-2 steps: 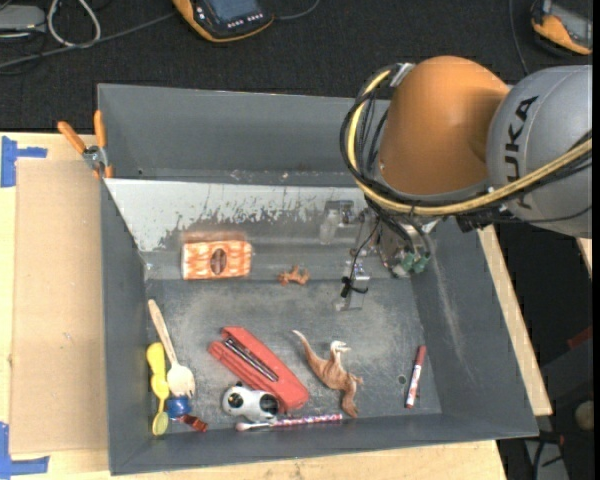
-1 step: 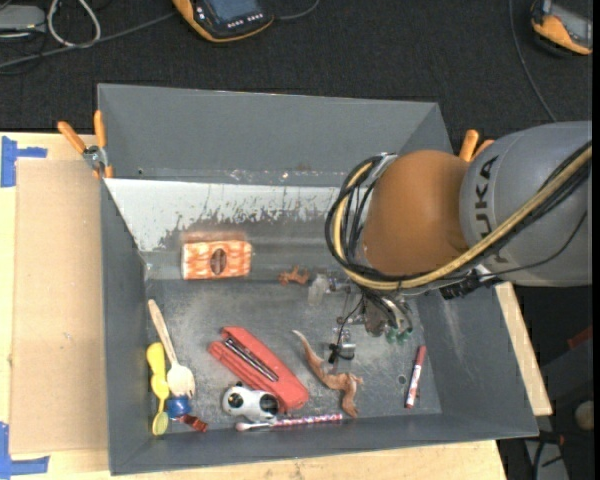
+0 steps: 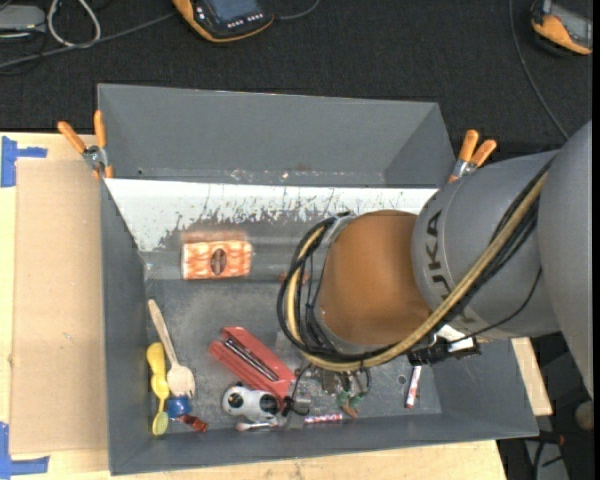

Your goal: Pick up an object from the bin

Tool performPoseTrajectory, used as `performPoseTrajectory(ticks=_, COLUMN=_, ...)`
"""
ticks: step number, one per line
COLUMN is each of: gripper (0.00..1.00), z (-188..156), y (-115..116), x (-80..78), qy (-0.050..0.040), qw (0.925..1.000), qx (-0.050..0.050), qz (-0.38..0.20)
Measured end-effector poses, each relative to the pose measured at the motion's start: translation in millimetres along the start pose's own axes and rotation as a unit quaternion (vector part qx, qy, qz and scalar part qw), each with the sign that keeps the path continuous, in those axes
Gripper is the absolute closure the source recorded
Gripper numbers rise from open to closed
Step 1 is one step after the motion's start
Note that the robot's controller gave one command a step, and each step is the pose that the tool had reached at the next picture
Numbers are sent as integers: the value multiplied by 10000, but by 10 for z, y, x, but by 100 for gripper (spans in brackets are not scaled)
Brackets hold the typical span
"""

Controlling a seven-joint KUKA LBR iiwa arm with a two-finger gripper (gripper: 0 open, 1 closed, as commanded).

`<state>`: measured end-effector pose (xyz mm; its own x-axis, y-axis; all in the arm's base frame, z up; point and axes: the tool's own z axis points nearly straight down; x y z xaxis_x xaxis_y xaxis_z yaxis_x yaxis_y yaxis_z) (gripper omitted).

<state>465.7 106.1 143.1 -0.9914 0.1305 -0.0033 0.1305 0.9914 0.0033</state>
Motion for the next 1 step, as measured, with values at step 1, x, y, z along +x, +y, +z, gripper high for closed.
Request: performPoseTrajectory(ticks=1, gripper=0, z=459, y=147, x=-354, qy=53, qw=10000, qx=30, qz=79)
